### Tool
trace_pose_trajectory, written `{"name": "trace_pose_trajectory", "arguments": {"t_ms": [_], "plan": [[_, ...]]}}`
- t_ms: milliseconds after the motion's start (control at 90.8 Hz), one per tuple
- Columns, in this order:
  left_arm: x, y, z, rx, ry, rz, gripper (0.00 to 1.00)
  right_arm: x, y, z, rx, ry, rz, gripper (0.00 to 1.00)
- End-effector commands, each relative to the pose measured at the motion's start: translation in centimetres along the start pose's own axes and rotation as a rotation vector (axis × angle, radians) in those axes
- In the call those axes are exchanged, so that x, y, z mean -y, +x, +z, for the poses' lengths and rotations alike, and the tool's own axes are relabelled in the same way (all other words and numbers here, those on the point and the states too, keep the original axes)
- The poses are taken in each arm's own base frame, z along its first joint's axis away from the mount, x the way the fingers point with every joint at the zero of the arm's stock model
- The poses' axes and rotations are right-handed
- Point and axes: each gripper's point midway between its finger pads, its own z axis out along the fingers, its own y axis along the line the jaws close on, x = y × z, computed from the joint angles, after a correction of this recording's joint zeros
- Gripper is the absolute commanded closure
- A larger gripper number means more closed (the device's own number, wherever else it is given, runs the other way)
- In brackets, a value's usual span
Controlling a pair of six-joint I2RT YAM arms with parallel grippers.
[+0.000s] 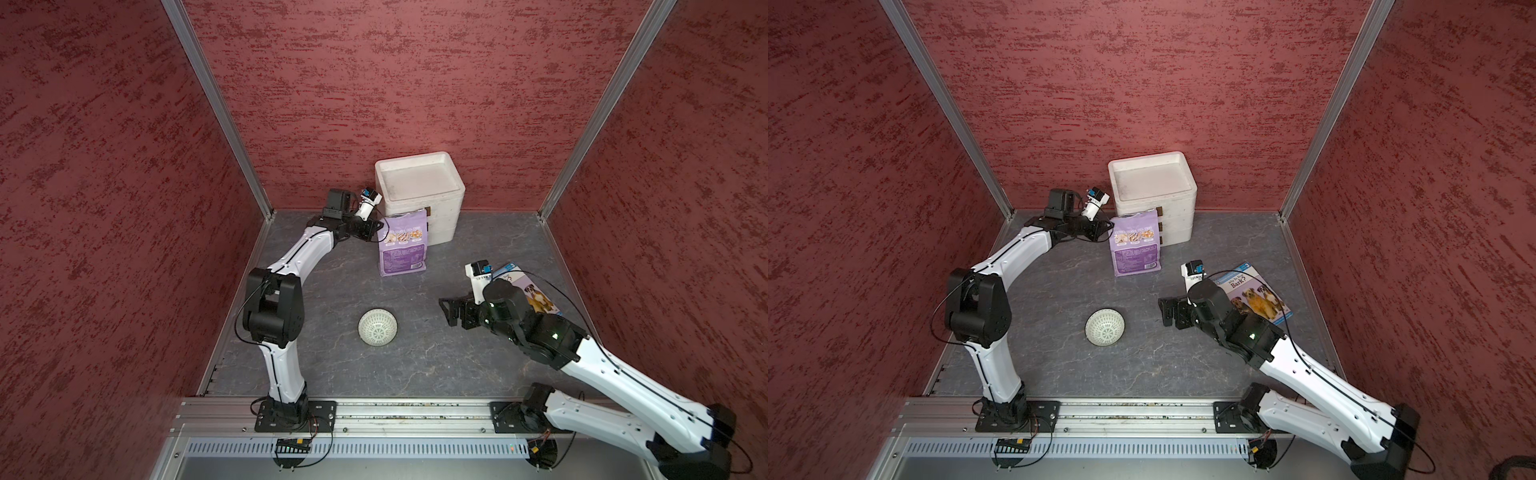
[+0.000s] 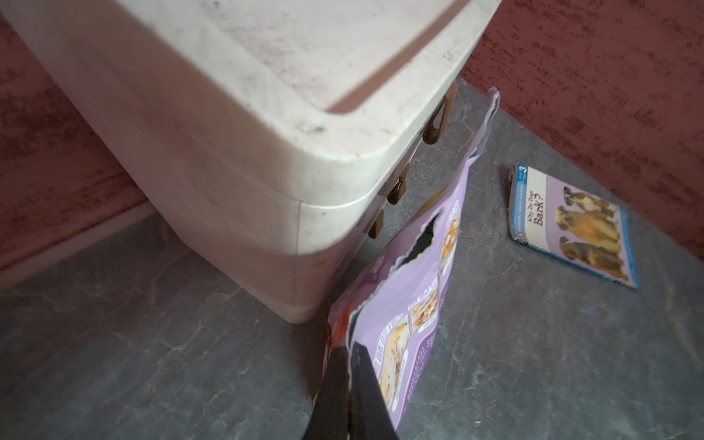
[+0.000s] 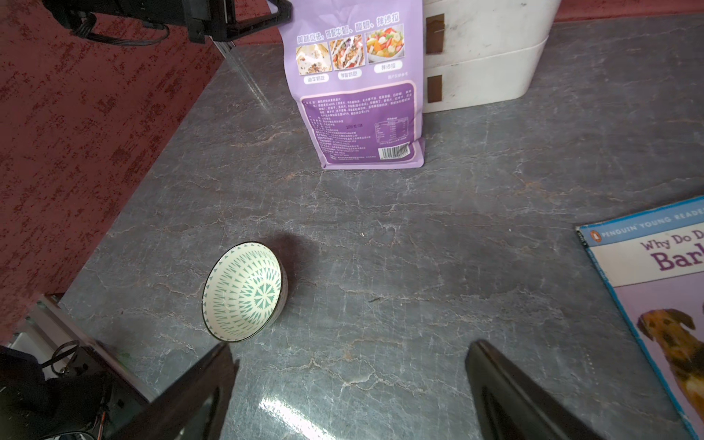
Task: Pour the oats into the breakfast bowl
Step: Pick up the oats bag from the center of the board, then place the oats bag at the center of the board.
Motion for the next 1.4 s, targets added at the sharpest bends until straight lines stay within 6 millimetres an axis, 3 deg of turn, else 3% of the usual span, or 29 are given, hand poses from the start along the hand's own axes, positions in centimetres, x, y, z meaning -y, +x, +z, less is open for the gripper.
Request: {"name": "trace_pose_trajectory", "arguments": {"t_ms": [0, 176, 463, 551, 650, 738, 937, 1058, 1201, 1388], "plan": [[1.4, -1.5, -0.4, 0.039, 0.052, -0.003, 1.00, -1.2, -1.6, -1.2, 0.036, -0.059, 0.042, 0.02], [3.2, -3.2, -2.7, 0.095, 0.006, -0.016, 1.00, -1.0, -2.4, -2.2, 0.066, -0.049, 0.061, 0.01], [13.3, -5.3, -4.9, 0.187, 0.081, 0.053, 1.00, 2.9, -2.6, -3.5, 0.078, 0.168, 0.209, 0.01], [15.0, -6.4, -5.3, 0.226, 0.071, 0.017, 1.00, 3.5, -2.5, -3.9, 0.045, 0.225, 0.267, 0.01], [16.0, -7.2, -5.9, 0.277, 0.037, -0.065, 1.00, 3.0, -2.1, -4.0, 0.002, 0.222, 0.335, 0.02], [18.1, -7.5, -6.2, 0.309, 0.033, -0.090, 1.00, 2.5, -1.7, -3.8, -0.015, 0.196, 0.408, 0.03], [23.0, -6.4, -6.9, 0.381, -0.040, -0.053, 1.00, 3.1, -1.2, -3.6, 0.001, 0.213, 0.511, 0.07], [23.9, -5.2, -7.9, 0.433, -0.156, -0.060, 1.00, 4.4, -1.0, -3.4, 0.008, 0.254, 0.575, 0.11], [25.3, -3.3, -9.1, 0.488, -0.230, -0.095, 1.00, 4.9, -0.6, -1.3, -0.052, 0.218, 0.684, 0.12], [29.2, -0.7, -8.9, 0.500, -0.130, -0.155, 1.00, 4.7, -1.7, 1.1, -0.083, 0.167, 0.718, 0.12]]}}
